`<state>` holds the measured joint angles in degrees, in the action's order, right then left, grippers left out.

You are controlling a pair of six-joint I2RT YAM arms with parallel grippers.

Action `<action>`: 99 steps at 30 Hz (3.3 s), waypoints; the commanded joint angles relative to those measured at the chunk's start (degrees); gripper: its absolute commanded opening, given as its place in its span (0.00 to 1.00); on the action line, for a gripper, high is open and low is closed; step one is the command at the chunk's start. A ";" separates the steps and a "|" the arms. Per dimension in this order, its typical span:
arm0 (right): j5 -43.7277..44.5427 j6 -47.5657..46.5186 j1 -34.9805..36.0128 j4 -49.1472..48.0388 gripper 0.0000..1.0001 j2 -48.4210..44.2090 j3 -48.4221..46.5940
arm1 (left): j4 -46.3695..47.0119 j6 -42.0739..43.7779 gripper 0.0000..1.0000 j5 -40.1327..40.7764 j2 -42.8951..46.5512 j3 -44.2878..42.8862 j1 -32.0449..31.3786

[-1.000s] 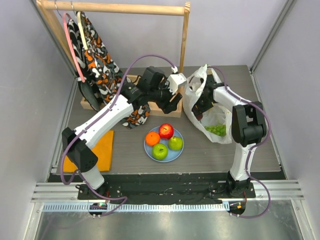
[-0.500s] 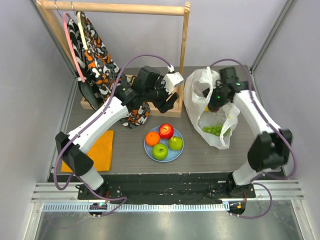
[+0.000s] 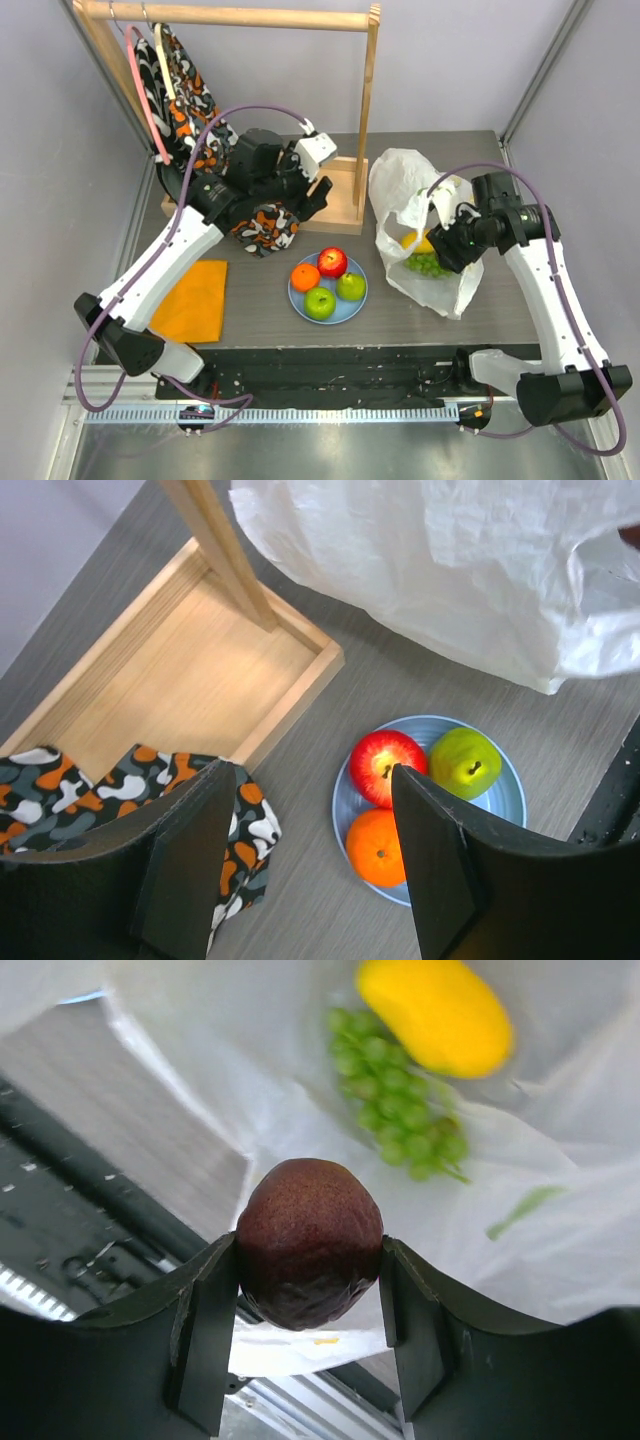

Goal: Take the fake fruits out of the plastic bag
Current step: Take out the fake fruit from the plastic bag, then place the fake fruit on the plate.

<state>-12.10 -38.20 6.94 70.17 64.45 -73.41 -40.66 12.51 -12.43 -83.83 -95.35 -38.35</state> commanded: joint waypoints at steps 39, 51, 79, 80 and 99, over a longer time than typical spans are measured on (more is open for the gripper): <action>-11.78 -4.44 27.41 13.52 0.52 -3.72 6.69 | 1.64 -3.29 0.70 -13.85 2.62 0.69 5.04; -9.44 -4.09 36.91 10.97 0.51 -2.84 12.86 | 0.68 -1.79 0.70 -10.78 5.61 1.04 6.35; 9.90 -1.36 53.26 -11.46 0.50 33.38 -6.67 | 4.28 -9.26 0.70 -13.94 13.43 9.31 19.45; 10.60 -1.01 53.35 -12.33 0.50 33.38 -6.40 | 4.45 -9.26 0.70 -14.03 13.43 9.39 19.54; 16.23 1.28 57.31 -16.12 0.95 34.43 -2.53 | 6.04 -11.19 0.70 -15.79 11.94 8.95 19.54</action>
<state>1.39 -37.98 64.18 56.40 99.15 -75.29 -37.04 1.91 -26.94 -72.27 -85.73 -19.20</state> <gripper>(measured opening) 0.924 0.704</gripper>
